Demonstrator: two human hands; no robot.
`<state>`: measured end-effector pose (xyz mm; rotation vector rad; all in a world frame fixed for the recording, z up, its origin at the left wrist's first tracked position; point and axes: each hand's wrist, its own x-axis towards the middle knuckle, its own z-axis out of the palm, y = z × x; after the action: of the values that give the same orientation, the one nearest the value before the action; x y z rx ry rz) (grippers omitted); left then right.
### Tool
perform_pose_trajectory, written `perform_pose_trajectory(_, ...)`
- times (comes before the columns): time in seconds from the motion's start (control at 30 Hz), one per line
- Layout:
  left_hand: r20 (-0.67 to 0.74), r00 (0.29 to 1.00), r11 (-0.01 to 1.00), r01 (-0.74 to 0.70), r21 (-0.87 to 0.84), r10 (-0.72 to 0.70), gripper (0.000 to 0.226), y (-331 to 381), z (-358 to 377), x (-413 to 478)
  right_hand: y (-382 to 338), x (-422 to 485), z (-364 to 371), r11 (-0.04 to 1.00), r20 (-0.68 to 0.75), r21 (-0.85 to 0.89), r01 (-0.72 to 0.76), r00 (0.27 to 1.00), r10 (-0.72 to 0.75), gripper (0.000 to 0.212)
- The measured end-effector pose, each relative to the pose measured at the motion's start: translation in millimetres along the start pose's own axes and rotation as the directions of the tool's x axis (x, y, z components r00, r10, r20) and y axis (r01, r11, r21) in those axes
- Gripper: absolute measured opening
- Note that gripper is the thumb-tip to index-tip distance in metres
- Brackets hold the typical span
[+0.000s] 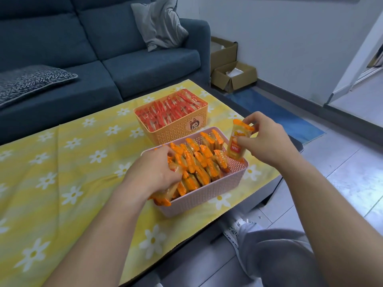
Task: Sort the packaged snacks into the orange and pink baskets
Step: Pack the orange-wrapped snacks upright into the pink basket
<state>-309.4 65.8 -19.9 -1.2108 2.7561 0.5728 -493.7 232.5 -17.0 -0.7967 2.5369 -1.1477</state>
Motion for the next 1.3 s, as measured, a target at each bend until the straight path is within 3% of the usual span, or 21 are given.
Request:
perform_pose_trajectory(0.07, -0.068, 0.997, 0.991, -0.046, -0.124, 0.038, 0.045, 9, -1, -2, 3, 1, 0, 0.998, -0.008, -0.053, 0.021, 1.000, -0.021, 0.035)
perform_pose_trajectory(0.13, -0.117, 0.989, 0.926, -0.129, -0.356, 0.093, 0.026, 22, 1, -2, 3, 1, 0, 0.997, -0.009, -0.053, 0.048, 0.999, -0.049, 0.029)
perform_pose_trajectory(0.2, -0.099, 0.985, 0.805, -0.171, -0.568, 0.139, 0.032, 37, 6, 5, 2, 1, 0, 0.996, 0.016, -0.043, 0.082, 0.997, -0.081, 0.026)
perform_pose_trajectory(0.23, -0.090, 0.983, 0.787, -0.184, -0.588, 0.163, 0.034, 44, 10, 8, 1, 1, 1, 0.993, 0.038, -0.055, 0.101, 0.994, -0.099, 0.029)
perform_pose_trajectory(0.37, -0.093, 0.961, 0.870, -0.277, -0.408, 0.262, 0.024, 63, 29, 23, 0, 4, 1, 0.979, 0.071, -0.134, 0.156, 0.986, -0.148, 0.047)
perform_pose_trajectory(0.47, 0.065, 0.943, 0.914, -0.297, -0.277, 0.326, 0.021, 68, 34, 33, -1, 6, -2, 0.957, 0.049, -0.210, 0.199, 0.980, -0.193, 0.045)
perform_pose_trajectory(0.63, 0.249, 0.934, 0.966, -0.251, -0.060, 0.258, 0.038, 63, 34, 41, 0, 13, -8, 0.932, 0.094, -0.303, 0.200, 0.979, -0.179, 0.044)
perform_pose_trajectory(0.73, 0.250, 0.946, 0.975, -0.221, 0.023, 0.209, 0.042, 61, 34, 45, 2, 13, -12, 0.950, 0.098, -0.262, 0.172, 0.984, -0.151, 0.037)
perform_pose_trajectory(0.83, 0.243, 0.951, 0.978, -0.206, 0.035, 0.192, 0.043, 64, 33, 46, 0, 9, -12, 0.956, 0.089, -0.233, 0.176, 0.983, -0.159, 0.026)
perform_pose_trajectory(0.93, 0.261, 0.949, 0.983, -0.181, 0.002, 0.175, 0.044, 67, 32, 46, -1, 7, -8, 0.908, 0.174, -0.350, 0.230, 0.969, -0.178, 0.014)
perform_pose_trajectory(1.17, 0.273, 0.946, 0.985, -0.167, -0.044, 0.173, 0.043, 65, 33, 48, -4, 6, 25, 0.894, 0.375, -0.357, 0.272, 0.918, -0.129, 0.049)
perform_pose_trajectory(1.23, 0.268, 0.945, 0.983, -0.176, -0.059, 0.185, 0.043, 65, 34, 50, -2, 9, 32, 0.903, 0.330, -0.362, 0.229, 0.938, -0.106, 0.049)
perform_pose_trajectory(1.3, 0.257, 0.943, 0.975, -0.187, -0.121, 0.213, 0.043, 63, 32, 50, -1, 11, 35, 0.912, 0.245, -0.373, 0.170, 0.966, -0.080, 0.035)
